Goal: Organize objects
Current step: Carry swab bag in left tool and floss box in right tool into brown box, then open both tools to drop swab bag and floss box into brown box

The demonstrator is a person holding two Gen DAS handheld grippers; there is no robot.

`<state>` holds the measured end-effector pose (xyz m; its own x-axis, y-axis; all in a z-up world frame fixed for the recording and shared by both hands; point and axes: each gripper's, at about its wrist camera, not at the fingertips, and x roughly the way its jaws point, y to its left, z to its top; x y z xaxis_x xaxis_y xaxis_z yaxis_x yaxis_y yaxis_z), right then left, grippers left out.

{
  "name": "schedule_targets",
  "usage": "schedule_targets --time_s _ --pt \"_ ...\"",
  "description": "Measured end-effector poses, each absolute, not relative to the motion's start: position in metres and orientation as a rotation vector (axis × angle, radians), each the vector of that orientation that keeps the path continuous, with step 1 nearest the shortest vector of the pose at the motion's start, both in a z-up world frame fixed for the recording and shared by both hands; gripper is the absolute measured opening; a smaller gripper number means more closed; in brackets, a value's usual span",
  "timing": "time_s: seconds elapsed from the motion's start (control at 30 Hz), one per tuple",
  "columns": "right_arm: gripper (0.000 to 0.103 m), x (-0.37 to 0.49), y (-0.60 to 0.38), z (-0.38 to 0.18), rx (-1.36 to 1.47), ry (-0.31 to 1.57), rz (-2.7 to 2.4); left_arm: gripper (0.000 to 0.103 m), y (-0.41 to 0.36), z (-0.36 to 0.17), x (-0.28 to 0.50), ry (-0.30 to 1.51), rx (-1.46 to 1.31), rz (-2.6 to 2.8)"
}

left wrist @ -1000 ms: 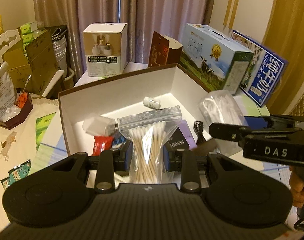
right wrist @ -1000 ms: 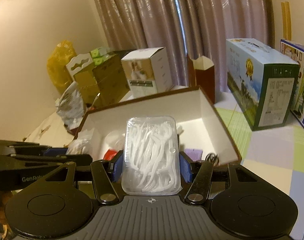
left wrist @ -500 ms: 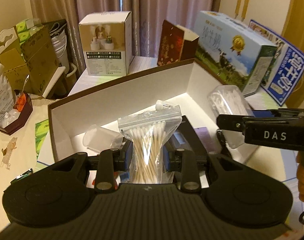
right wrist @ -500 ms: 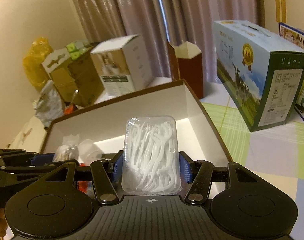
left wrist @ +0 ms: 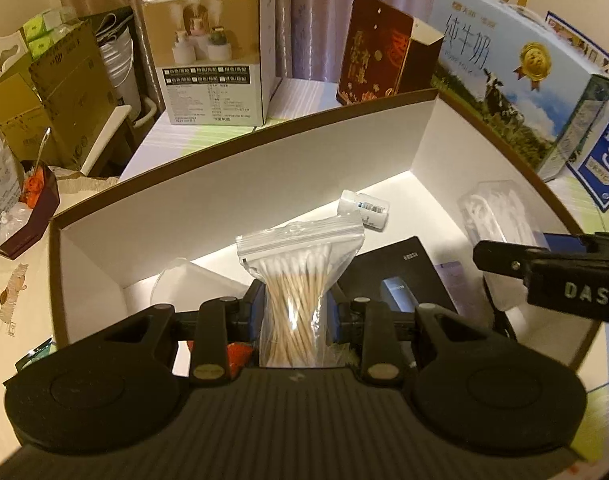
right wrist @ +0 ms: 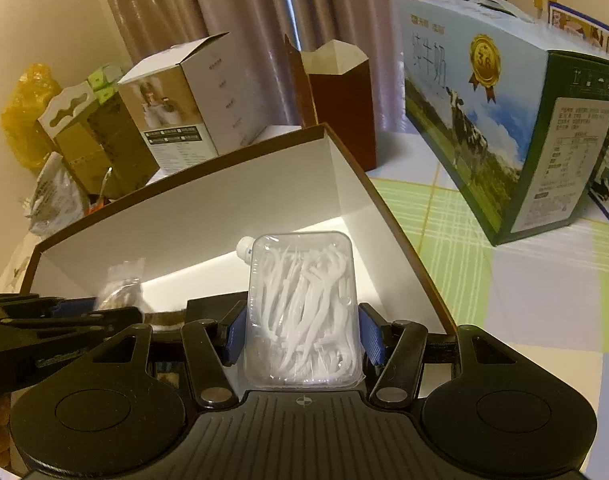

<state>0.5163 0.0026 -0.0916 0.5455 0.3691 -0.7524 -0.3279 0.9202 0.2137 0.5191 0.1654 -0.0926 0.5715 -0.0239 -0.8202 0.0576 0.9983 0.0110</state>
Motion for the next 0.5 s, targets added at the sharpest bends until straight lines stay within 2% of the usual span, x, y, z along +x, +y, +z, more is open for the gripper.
schedule_targets --time_s 0.1,0.2,0.27,0.4,0.5 --pt "0.054 0.520 0.007 -0.093 0.039 0.905 0.408 0.029 0.166 -0.098 0.526 0.972 0.028 -0.049" --pt "0.054 0.521 0.009 -0.095 0.038 0.904 0.406 0.039 0.166 -0.099 0.527 0.973 0.022 -0.051" --pt "0.054 0.521 0.010 -0.095 0.036 0.902 0.406 0.051 0.166 -0.099 0.527 0.968 0.022 -0.057" --pt "0.054 0.523 0.015 -0.097 0.015 0.884 0.402 0.059 0.168 -0.099 0.526 0.964 0.025 -0.059" --pt "0.055 0.523 0.018 -0.100 0.003 0.873 0.408 0.070 0.170 -0.099 0.524 0.965 0.017 -0.067"
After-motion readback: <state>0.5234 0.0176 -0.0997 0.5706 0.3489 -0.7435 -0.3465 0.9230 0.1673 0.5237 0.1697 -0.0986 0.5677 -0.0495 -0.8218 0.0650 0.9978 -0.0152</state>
